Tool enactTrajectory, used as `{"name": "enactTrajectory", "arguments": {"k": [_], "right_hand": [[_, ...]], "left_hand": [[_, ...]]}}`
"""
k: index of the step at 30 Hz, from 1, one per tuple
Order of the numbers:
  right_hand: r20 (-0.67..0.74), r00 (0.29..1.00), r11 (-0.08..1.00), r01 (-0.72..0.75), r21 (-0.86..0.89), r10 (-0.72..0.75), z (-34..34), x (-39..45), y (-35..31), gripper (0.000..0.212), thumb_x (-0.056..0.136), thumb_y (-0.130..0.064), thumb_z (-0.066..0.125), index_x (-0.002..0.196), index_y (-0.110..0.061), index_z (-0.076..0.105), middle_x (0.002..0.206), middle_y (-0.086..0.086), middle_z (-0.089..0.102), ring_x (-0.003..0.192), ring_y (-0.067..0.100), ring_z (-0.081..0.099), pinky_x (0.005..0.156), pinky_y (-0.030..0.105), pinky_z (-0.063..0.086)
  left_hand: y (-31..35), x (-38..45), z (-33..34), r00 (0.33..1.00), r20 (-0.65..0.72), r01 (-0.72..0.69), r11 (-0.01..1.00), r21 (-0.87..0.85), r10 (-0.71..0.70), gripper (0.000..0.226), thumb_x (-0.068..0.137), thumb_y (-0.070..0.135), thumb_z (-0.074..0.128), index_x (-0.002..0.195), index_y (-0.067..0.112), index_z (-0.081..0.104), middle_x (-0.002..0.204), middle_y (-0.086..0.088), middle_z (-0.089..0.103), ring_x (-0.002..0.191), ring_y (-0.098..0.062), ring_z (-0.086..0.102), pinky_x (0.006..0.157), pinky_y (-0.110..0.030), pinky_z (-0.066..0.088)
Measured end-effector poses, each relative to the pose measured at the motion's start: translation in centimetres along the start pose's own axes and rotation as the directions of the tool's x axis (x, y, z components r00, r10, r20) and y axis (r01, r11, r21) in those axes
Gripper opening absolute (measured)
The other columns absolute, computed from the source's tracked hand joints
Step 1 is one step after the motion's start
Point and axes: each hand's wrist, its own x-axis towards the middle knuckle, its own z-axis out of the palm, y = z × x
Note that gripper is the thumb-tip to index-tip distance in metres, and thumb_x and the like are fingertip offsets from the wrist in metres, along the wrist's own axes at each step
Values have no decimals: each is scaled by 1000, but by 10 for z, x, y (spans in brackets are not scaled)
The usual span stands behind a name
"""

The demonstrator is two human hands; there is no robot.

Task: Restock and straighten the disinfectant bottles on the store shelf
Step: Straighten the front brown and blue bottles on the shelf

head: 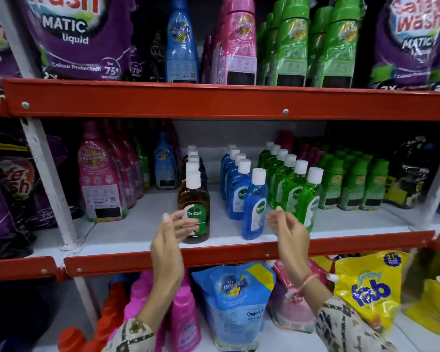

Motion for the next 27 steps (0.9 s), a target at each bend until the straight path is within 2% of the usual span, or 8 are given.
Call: {"name": "enactTrajectory", "arguments": {"k": [4,7,10,13,16,20,24,27], "right_hand": [[107,977,981,-191,47,185,-8,29,4,34,94,-54,55,81,-25,67,95,2,73,107,30,68,106,52,49],[211,942,964,-265,-4,260,-7,44,-1,82,88,-70,50,111,7,65,106,26,74,108,44,65,106,47,46],[320,913,967,-246,-63,253,-5,48,-5,105,75,-85,42,123,7,61,100,9,78,100,33,70,112,53,43],[364,894,964,-257,-64,262,-1,48,-3,104,67,-92,39,123,-9,69,131,17,68,119,33,63,112,51,43],[358,899,966,-254,-45,253,-2,48,-1,91,67,-93,42,112,-19,71,126,18,69,115,32,66,109,51,47],[379,897,970,-244,-13,230,-7,45,-2,70,60,-94,50,69,-29,73,107,1,78,95,13,73,100,36,53],[356,908,973,-230,-19,221,-5,44,0,62,68,-88,51,71,-30,73,108,8,78,99,22,73,103,44,53],[356,912,975,-222,3,206,-6,44,0,65,61,-92,51,66,-29,70,109,13,77,99,26,73,102,50,53]], "left_hand": [[0,-8,52,958,196,195,977,81,-208,73,81,66,21,119,16,59,114,-6,71,106,-15,65,106,-39,44],[2,-9,80,900,256,312,931,188,-353,102,71,76,14,142,8,42,146,-13,49,131,-20,49,119,-40,26],[6,-10,101,860,290,354,901,251,-419,112,64,82,9,132,4,53,146,-23,45,131,-32,49,118,-45,26],[8,-12,112,861,310,352,912,210,-404,112,55,88,9,123,15,59,142,-15,52,129,-24,51,116,-39,29],[0,-5,109,859,306,355,908,223,-411,120,55,89,7,139,14,49,145,-10,50,132,-19,46,118,-35,25],[0,4,102,858,338,343,921,188,-388,91,67,78,5,120,28,61,124,5,59,91,6,60,93,-15,35],[-10,13,98,849,338,363,913,185,-406,98,72,77,6,128,16,59,133,-8,58,101,-2,56,93,-17,36],[-11,11,98,869,320,348,925,149,-379,98,67,80,11,120,18,65,126,1,59,88,6,62,93,-15,39]]}}
